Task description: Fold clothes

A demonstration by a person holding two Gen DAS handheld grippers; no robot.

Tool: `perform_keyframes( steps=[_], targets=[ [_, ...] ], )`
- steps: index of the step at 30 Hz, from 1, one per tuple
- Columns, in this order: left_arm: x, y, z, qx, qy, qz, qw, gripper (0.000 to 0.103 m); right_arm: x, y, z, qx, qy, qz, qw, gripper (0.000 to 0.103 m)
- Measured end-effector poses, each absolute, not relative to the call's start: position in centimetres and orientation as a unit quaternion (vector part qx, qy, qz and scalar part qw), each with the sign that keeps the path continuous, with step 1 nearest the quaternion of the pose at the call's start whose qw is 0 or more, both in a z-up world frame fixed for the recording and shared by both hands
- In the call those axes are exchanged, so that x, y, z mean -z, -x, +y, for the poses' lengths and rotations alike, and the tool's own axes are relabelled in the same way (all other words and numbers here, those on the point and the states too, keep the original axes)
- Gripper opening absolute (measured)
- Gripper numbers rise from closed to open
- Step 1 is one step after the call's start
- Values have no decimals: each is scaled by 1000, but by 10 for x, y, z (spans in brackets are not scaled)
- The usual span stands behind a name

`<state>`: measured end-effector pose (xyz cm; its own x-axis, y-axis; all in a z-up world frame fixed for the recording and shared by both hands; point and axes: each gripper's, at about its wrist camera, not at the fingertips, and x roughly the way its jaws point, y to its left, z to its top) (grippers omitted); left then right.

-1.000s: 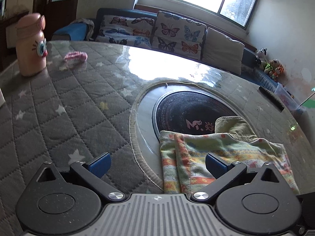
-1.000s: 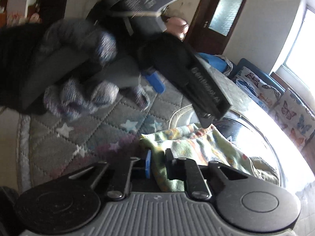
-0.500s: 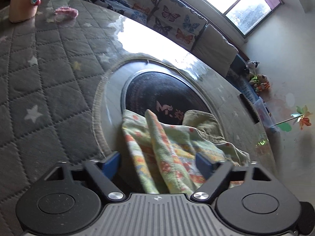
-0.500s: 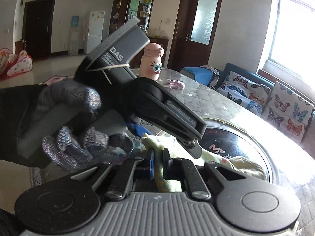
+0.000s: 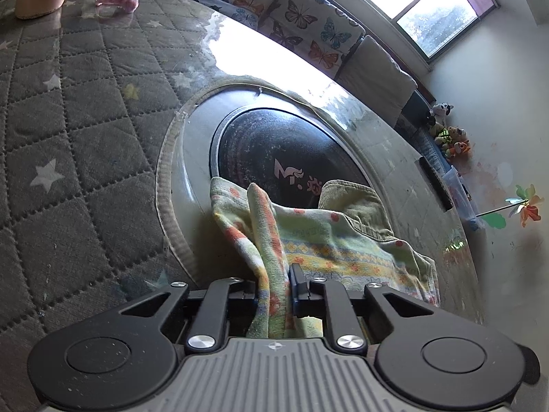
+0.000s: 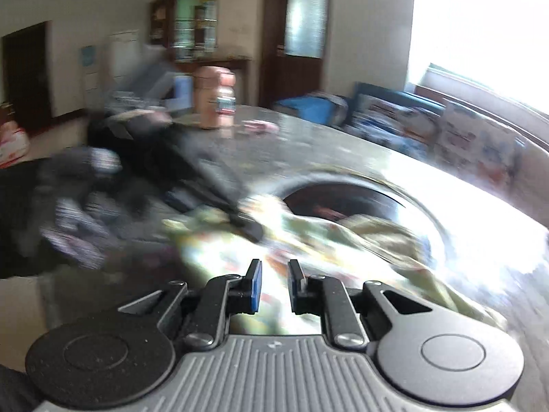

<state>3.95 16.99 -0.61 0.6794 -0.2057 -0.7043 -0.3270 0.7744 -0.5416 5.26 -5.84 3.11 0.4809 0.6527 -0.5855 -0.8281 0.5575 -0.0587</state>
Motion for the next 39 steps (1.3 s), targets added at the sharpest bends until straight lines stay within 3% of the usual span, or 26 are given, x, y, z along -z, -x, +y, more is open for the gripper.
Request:
perform_keyframes(
  steps=[14,16,18,23,26,30,39],
  targets=[
    [5,-42,166,-39,316,401,859,18,13,-142,-142,-246,127,316,908,15],
    [4,-43,165,-40,311,402,860,18,11,-145,-150,-232,116,316,913,25],
    [4,-44,164,-42,307,402,862,18,10,-150,-157,-220,102,319,916,41],
    [3,-46,162,-44,295,401,866,18,14,-168,-168,-212,42,342,915,43],
    [0,-48,159,-46,286,399,870,17,16,-171,-168,-220,18,348,911,40],
    [-7,-52,154,-45,272,393,877,14,17,-168,-162,-228,1,346,910,8],
    [-47,-88,108,9,215,370,904,11,-17,-145,-200,-197,-22,287,937,5]
  ],
)
